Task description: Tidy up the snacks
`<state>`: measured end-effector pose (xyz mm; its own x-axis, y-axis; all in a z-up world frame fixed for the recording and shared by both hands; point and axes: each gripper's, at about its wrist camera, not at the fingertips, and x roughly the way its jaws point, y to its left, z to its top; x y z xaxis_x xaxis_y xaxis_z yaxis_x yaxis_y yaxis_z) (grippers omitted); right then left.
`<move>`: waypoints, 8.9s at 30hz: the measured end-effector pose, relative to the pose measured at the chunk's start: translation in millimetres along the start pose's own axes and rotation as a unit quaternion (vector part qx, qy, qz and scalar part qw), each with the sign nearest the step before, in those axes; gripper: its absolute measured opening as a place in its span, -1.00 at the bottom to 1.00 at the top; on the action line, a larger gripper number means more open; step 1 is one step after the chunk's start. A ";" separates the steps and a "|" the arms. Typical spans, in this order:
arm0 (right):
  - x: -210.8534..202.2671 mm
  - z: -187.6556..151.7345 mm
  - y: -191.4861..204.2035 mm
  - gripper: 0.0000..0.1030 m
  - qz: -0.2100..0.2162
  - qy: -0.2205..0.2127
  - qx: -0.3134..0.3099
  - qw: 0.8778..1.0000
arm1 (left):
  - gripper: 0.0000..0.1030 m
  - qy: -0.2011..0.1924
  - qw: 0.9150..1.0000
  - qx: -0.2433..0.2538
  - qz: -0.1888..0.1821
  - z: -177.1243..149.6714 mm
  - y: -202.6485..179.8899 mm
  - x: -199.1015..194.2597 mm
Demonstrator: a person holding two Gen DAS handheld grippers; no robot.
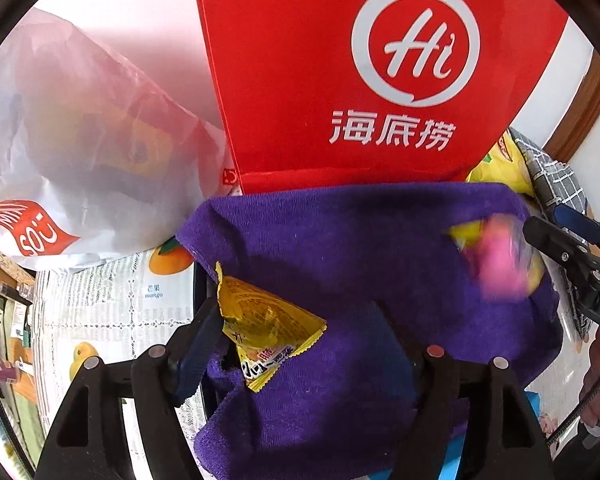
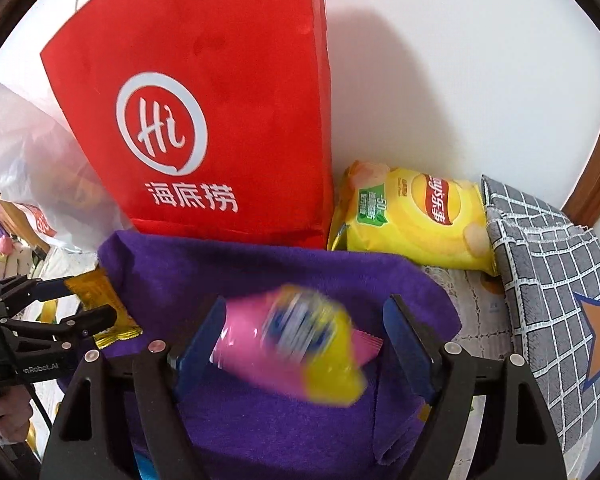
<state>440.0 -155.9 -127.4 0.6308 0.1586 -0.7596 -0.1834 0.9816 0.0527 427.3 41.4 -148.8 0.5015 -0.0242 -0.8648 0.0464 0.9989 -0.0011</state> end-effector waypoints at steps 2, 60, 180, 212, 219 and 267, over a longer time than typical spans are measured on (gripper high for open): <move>-5.4 0.1 1.8 0.57 0.002 -0.008 -0.005 1.000 | 0.42 -0.006 1.000 -0.003 -0.003 -1.3 0.9 -7.5; -85.6 -215.6 -3.3 0.15 -0.046 0.032 0.000 0.998 | 0.56 -0.089 0.996 -0.022 0.015 -157.0 25.8 -161.9; -55.3 -19.7 -3.4 0.12 0.048 -0.001 -0.028 0.998 | -0.41 -0.091 0.995 -0.036 -0.022 -31.3 7.4 -94.1; -6.6 -55.3 -5.2 0.16 0.035 0.099 -0.133 0.985 | -0.41 0.012 0.999 -0.047 -0.005 -40.8 6.1 -22.9; -2.3 -56.8 -1.7 0.33 0.006 0.096 -0.148 0.984 | -0.41 0.021 0.998 -0.055 -0.004 -40.3 9.6 -17.8; -103.0 -44.8 1.6 0.33 -0.022 -0.038 -0.025 0.999 | 0.10 -0.034 0.997 -0.030 -0.060 -37.4 -7.2 -73.0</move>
<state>340.9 -175.5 -78.2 0.6935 0.1242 -0.7096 -0.1896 0.9818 -0.0135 358.1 37.4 -104.4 0.5530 -0.1444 -0.8206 0.0590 0.9892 -0.1343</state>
